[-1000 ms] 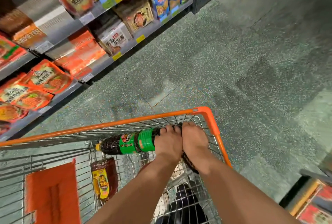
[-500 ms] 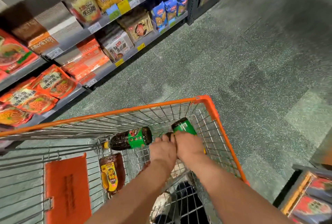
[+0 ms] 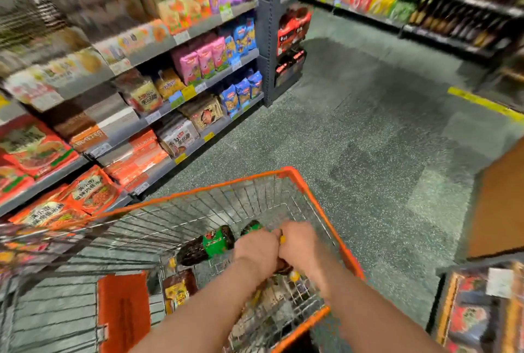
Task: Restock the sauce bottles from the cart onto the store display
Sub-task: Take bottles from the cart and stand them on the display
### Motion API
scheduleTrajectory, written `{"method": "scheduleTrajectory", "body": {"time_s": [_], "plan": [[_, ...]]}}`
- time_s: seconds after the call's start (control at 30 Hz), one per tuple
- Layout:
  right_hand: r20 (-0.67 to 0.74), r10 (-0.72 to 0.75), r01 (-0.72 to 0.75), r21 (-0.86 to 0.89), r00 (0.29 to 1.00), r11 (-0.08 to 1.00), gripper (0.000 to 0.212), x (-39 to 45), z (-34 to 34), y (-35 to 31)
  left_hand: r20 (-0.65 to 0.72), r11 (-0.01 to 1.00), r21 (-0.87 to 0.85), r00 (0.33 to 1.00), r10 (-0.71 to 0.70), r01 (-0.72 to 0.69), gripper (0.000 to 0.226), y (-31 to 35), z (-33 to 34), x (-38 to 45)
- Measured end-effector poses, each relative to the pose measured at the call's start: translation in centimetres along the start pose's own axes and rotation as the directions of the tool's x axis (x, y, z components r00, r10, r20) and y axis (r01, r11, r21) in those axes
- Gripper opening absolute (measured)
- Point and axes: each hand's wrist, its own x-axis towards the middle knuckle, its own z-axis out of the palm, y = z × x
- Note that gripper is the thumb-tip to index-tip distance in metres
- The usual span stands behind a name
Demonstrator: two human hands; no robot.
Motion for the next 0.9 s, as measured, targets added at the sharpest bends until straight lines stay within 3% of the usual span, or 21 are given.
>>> {"method": "scheduleTrajectory", "body": {"time_s": [0.2, 0.37, 0.6, 0.9], "plan": [[-0.181, 0.038, -0.029, 0.051, 0.983, 0.998, 0.003, -7.2, -6.6, 1.5, -0.151, 0.987, 0.061, 0.976, 0.155, -0.148, 0.049, 5.0, -4.8, -4.3], [-0.304, 0.099, -0.098, 0.018, 0.947, 0.995, 0.017, -13.5, -11.3, 4.1, -0.219, 0.953, 0.099, 0.928, 0.303, -0.287, 0.049, 10.6, -8.4, -7.8], [-0.412, 0.318, -0.291, 0.129, 0.854, 0.948, 0.011, -23.1, -16.5, 10.2, -0.155, 0.849, 0.16, 0.836, 0.526, -0.504, 0.056, 21.6, -11.8, -11.3], [-0.539, 0.453, -0.459, 0.134, 0.71, 0.878, 0.012, -35.1, -19.8, 21.0, -0.035, 0.612, 0.222, 0.621, 0.783, -0.759, 0.057, 37.9, -11.1, -13.8]]}}
